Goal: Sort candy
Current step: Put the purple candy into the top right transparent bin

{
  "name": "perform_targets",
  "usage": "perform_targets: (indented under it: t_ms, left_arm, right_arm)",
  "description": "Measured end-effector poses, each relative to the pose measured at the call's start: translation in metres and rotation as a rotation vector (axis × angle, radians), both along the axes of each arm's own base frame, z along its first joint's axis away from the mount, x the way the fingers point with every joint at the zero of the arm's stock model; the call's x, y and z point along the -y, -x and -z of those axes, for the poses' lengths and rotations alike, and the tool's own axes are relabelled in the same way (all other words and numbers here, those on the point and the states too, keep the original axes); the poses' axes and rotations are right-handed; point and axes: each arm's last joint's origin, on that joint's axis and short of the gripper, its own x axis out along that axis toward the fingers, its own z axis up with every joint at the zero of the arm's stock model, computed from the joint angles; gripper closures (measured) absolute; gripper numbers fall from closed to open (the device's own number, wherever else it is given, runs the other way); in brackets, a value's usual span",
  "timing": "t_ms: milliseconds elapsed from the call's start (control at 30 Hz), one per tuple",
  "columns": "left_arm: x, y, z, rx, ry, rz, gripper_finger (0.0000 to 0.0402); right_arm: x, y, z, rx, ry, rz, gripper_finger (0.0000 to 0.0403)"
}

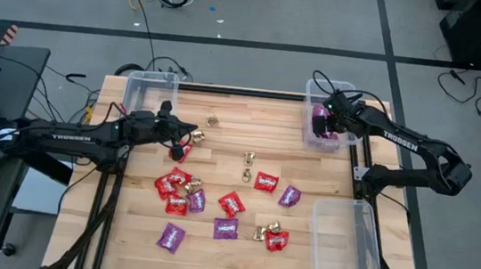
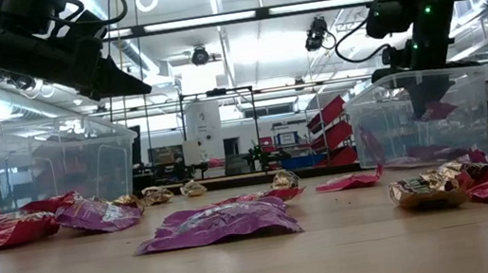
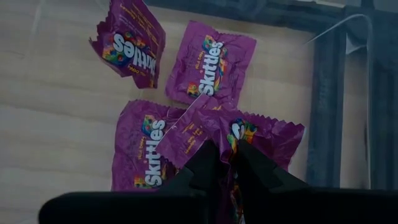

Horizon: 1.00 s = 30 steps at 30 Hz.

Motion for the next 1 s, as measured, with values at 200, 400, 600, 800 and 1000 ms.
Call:
perform_targets:
  t_ms: [200, 400, 600, 800, 1000]
  left_arm:
    - [0.0000, 0.0000, 0.0000, 0.000, 0.000, 0.000, 0.0393]
    - [0.0000, 0.0000, 0.0000, 0.000, 0.000, 0.000, 0.0393]
    - [0.0000, 0.0000, 0.0000, 0.000, 0.000, 0.000, 0.0393]
    - [0.0000, 0.0000, 0.0000, 0.000, 0.000, 0.000, 0.0393]
    - [0.0000, 0.0000, 0.0000, 0.000, 0.000, 0.000, 0.0393]
  right_arm:
    - [0.0001, -0.0001, -0.0001, 0.001, 0.001, 0.000, 0.0355]
    - [0.0001, -0.0001, 0.0000, 0.001, 0.001, 0.000, 0.0355]
    - [0.0002, -0.0001, 0.0001, -0.002, 0.005, 0.002, 0.0354]
    - [0.0002, -0.0001, 0.0002, -0.003, 0.007, 0.003, 0.0354]
    - [0.0007, 0.0000, 0.0003, -0.009, 0.018, 0.012, 0.0342]
